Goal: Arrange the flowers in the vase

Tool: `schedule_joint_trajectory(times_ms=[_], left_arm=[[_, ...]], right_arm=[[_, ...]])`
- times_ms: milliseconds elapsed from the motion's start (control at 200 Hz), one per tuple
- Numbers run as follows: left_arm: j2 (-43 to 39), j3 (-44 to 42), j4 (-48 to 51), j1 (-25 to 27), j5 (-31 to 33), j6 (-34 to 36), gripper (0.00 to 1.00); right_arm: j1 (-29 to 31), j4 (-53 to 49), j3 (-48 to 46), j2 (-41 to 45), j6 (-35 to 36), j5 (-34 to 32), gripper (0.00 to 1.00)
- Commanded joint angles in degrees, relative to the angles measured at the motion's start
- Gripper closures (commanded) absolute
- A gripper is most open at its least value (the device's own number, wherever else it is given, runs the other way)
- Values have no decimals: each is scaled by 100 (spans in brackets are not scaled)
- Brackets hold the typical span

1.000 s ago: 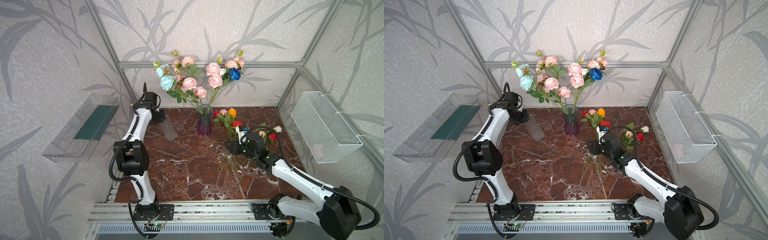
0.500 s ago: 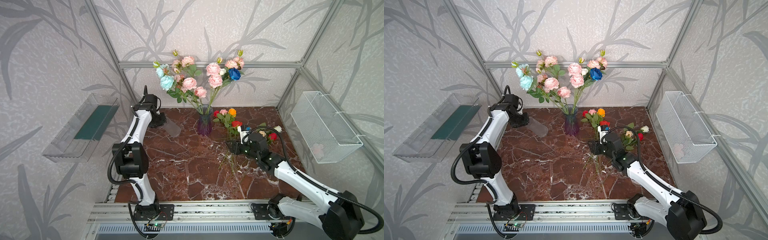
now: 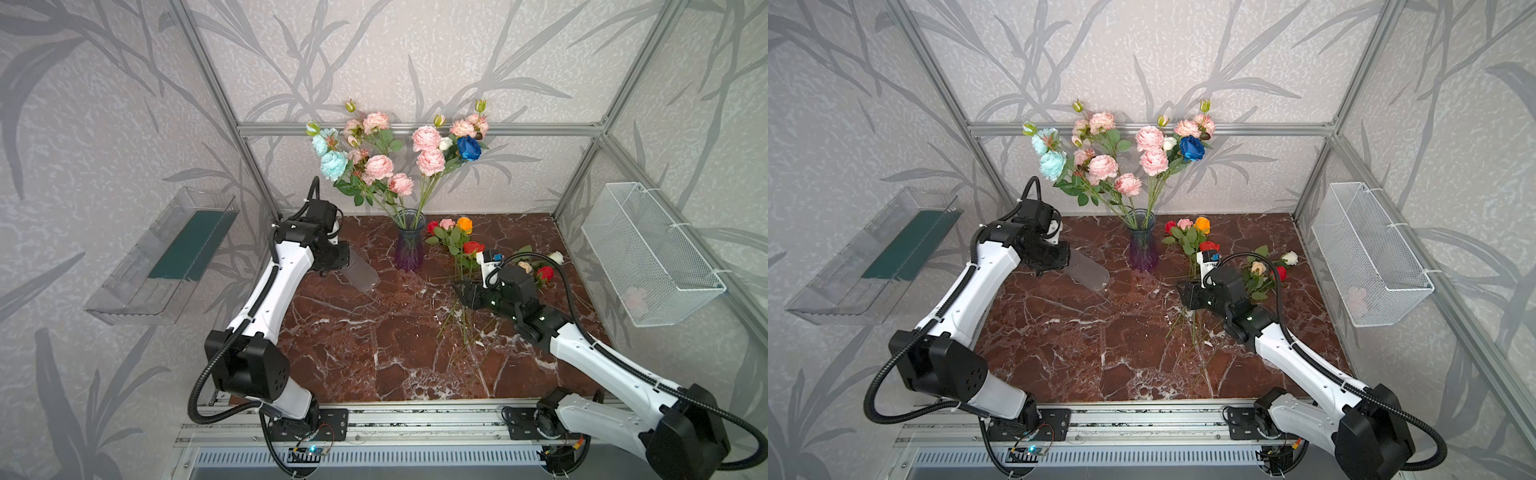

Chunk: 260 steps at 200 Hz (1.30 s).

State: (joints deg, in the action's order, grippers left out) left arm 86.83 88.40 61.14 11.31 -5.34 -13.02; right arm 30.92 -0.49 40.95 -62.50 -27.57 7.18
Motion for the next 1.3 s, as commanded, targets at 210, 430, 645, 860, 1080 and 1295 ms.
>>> schedule_joint_trajectory(times_ms=[210, 430, 645, 860, 1080, 1295], left_arm=[[-431, -205, 955, 1542, 620, -94, 100], [142, 572, 1288, 2657, 1046, -206, 100], [1116, 1357, 1544, 3247, 981, -51, 100], [1898, 2125, 1923, 3440, 1084, 127, 100], [2360, 2739, 2056, 3448, 937, 282, 100], [2636, 2980, 2224, 3428, 790, 413, 83]], right_arm=[[-51, -281, 176, 218, 176, -291, 46], [-134, -545, 217, 290, 330, -504, 46], [-322, -600, 41, 473, 308, -463, 46], [-387, -614, -85, 616, 314, -457, 46], [-461, -680, -156, 711, 323, -462, 46], [-556, -679, -182, 688, 289, -383, 46]])
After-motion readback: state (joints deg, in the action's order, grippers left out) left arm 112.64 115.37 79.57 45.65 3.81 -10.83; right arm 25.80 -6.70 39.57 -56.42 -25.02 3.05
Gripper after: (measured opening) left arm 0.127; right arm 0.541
